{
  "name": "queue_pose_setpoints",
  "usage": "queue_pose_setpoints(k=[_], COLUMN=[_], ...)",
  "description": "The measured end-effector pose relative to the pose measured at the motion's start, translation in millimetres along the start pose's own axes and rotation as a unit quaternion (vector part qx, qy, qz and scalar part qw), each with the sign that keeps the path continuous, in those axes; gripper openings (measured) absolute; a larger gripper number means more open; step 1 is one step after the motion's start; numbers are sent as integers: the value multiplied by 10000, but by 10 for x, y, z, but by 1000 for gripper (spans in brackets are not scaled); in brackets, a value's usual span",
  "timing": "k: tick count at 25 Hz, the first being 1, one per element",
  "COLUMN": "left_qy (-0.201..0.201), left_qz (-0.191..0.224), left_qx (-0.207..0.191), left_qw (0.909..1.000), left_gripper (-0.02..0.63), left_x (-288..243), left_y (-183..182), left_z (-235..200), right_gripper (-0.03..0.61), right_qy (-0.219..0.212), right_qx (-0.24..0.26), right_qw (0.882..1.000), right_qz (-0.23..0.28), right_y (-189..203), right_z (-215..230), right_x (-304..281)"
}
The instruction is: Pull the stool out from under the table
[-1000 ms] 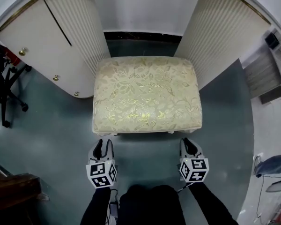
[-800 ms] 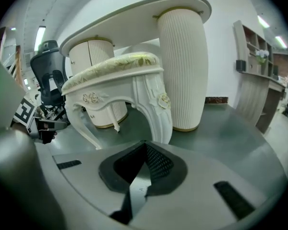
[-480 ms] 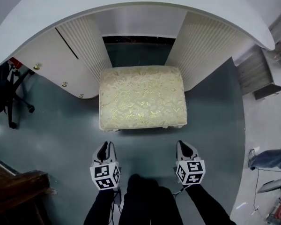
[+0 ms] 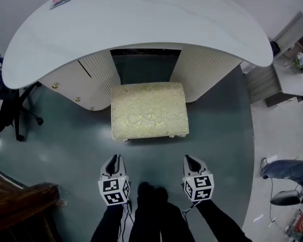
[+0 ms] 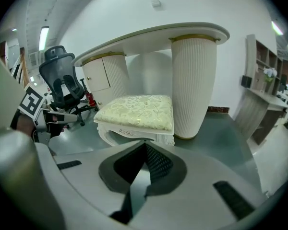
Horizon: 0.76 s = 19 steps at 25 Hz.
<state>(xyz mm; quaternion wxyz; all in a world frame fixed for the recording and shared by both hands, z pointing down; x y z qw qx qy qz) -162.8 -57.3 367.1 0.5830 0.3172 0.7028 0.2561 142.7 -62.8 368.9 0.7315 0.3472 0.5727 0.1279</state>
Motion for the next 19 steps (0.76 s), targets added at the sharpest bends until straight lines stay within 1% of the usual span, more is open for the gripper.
queue_pose_setpoints(k=[6, 12, 19], left_qy=[130, 165, 129], left_qz=[22, -6, -21], left_qx=[-32, -9, -21], left_qw=[9999, 9999, 9999], left_gripper=[69, 69, 69], left_x=[399, 956, 1572], left_y=[-399, -898, -1112], left_z=[217, 469, 904], right_gripper=[3, 3, 3], right_qy=[-40, -96, -219], right_qx=[-87, -201, -178], right_qw=[9999, 9997, 9996], right_qz=[-41, -78, 60], right_y=[-293, -684, -880], right_z=[-119, -224, -174], right_x=[425, 1042, 1708])
Point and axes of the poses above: the fingertips, and each gripper's own axes: x backward along the fingers, z to its right, y out of its underside, the point moved 6 cm from there along x, backward along the fingers, and after that the axes turned 1 degree about x, right-handed, at the moved point
